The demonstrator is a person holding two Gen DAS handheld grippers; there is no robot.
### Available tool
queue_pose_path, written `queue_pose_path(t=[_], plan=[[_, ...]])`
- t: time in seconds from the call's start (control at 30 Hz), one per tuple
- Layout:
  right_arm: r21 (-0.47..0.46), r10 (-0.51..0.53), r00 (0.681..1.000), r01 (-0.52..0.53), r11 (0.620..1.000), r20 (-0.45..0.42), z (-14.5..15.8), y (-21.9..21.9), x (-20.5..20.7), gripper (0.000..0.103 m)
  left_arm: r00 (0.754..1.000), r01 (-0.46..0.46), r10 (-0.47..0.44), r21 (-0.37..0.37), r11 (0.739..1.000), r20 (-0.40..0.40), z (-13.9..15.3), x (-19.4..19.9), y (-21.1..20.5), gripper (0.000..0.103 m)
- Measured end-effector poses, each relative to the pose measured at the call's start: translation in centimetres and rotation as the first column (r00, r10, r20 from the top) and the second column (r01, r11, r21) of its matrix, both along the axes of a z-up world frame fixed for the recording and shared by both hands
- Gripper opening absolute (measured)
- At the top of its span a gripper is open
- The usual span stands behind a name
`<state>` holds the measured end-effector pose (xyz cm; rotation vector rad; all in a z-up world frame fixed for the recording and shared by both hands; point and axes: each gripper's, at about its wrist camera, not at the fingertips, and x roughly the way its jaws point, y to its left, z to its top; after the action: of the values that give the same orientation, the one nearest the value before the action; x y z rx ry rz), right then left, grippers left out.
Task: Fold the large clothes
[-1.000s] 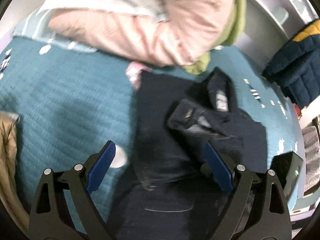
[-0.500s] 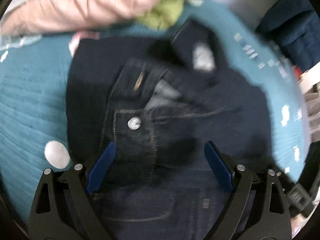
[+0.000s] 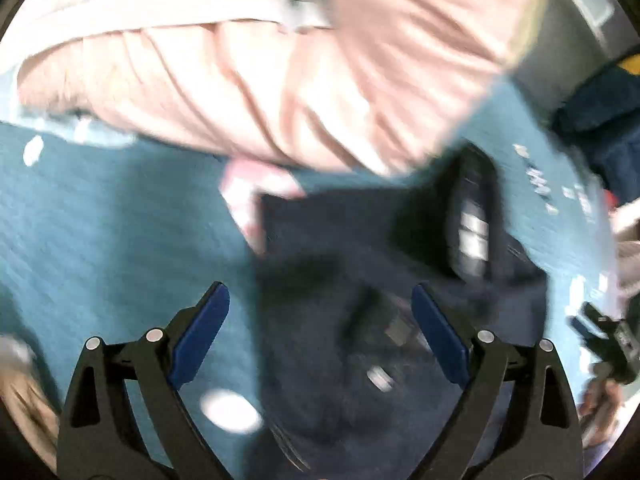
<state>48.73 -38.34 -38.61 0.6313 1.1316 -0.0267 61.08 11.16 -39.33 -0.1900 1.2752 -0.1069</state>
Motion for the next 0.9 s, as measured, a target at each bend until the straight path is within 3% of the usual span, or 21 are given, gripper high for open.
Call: queue_pose_path(t=[0.1,0.23,0.43,0.53,0.57,0.6,0.63,0.67,0.73,0.77,0.8,0.87,0.9], plan=[[-0.037,-0.016,0.996,0.012,0.999,-0.089,-1.3,-1.6,2.3,0.087,0.997,-0.019,0.018,-0.008,1.000,-0.069,-1.8,2.8,0.4,0.092],[0.015,0.007,0.981,-0.004,1.000,-0.194,-4.0,-2.4,4.2,0.087,0.991,-0.002,0.005,0.021,1.000,-0.136,-4.5,4.8,-0.1,0.092],[0.020,0.050,0.967,-0.046,0.999,-0.251,-5.9,-1.6,6.1,0.087,0.988,0.019,-0.013,0.039,0.999,-0.155,-6.1,5.5,-0.9,0.090],[0.017,0.070,0.967,-0.068,0.998,-0.247,-6.1,-0.5,6.8,0.084,0.988,0.048,-0.038,0.062,0.997,-0.152,-6.2,5.6,-1.1,0.082],[0.032,0.078,0.964,-0.072,0.997,-0.253,-6.2,-0.1,7.3,0.076,0.988,0.062,-0.051,0.073,0.995,-0.148,-6.2,5.6,-1.4,0.076],[0.047,0.085,0.960,-0.075,0.996,-0.267,-6.4,0.1,7.3,0.059,0.987,0.076,-0.063,0.087,0.993,-0.145,-6.1,5.7,-1.7,0.073],[0.023,0.094,0.954,-0.091,0.996,-0.284,-6.6,0.7,7.4,0.052,0.987,0.086,-0.072,0.096,0.992,-0.141,-6.0,5.7,-2.1,0.067],[-0.010,0.107,0.952,-0.114,0.993,-0.288,-6.6,1.1,7.5,0.050,0.987,0.096,-0.083,0.093,0.991,-0.135,-5.9,5.7,-2.4,0.054],[-0.077,0.117,0.949,-0.145,0.986,-0.291,-6.6,1.5,7.5,0.037,0.989,0.109,-0.098,0.100,0.989,-0.113,-5.6,5.4,-3.0,0.042],[-0.097,0.102,0.958,-0.132,0.986,-0.266,-6.4,0.9,7.1,0.018,0.991,0.111,-0.101,0.117,0.987,-0.091,-5.4,5.2,-3.2,0.036],[-0.069,0.089,0.968,-0.108,0.992,-0.233,-6.1,0.3,6.6,0.009,0.993,0.107,-0.100,0.123,0.987,-0.062,-5.1,4.8,-3.2,0.034],[-0.043,0.084,0.984,-0.092,0.995,-0.159,-5.2,-0.4,5.5,0.008,0.996,0.089,-0.088,0.096,0.991,-0.015,-4.4,4.1,-2.7,0.018],[-0.052,0.093,0.988,-0.100,0.994,-0.122,-4.4,-0.5,4.8,0.008,0.995,0.096,-0.097,0.068,0.993,0.017,-3.9,3.5,-2.6,0.017]])
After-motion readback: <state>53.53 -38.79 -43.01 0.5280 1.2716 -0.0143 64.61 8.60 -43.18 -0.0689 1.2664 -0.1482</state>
